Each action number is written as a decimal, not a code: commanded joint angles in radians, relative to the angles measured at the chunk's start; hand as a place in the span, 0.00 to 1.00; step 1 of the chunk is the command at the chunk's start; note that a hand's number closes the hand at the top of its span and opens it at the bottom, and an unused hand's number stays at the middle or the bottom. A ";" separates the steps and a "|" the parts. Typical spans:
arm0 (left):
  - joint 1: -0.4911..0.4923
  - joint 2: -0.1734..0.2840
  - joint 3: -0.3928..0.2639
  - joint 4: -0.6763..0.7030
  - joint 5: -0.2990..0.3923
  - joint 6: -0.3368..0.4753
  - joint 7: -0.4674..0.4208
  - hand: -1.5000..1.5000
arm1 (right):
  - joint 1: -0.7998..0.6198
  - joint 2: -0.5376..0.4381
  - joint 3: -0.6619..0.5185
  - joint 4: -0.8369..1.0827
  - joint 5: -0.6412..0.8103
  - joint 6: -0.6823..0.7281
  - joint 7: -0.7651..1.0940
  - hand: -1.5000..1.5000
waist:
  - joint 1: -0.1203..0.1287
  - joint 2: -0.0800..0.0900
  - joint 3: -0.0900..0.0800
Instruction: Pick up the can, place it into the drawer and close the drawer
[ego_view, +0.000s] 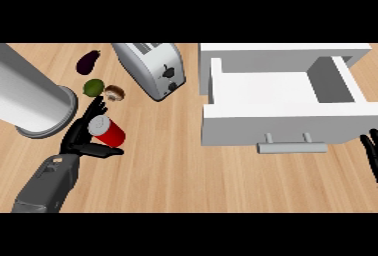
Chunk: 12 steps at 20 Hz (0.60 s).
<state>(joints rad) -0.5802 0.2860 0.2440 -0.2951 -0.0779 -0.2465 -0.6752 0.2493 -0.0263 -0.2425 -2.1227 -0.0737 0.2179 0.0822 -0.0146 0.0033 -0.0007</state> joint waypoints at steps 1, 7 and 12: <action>-0.038 -0.004 -0.002 0.044 -0.008 -0.001 -0.013 0.00 | 0.035 0.025 0.093 0.005 0.068 -0.047 -0.046 0.00 | -0.003 0.001 -0.001; -0.050 -0.072 -0.013 -0.004 0.003 0.021 0.019 1.00 | 0.011 -0.023 -0.042 0.028 -0.040 0.016 -0.031 0.00 | 0.003 -0.002 0.000; -0.087 -0.037 0.000 0.027 0.014 -0.055 0.007 1.00 | 0.141 0.025 0.074 -0.116 -0.026 -0.005 -0.012 0.00 | -0.005 -0.001 0.000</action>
<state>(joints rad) -0.6400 0.2420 0.2372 -0.2643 -0.0778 -0.2627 -0.6941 0.2936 -0.0145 -0.2152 -2.1656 -0.0834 0.2095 0.0834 -0.0171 0.0035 -0.0009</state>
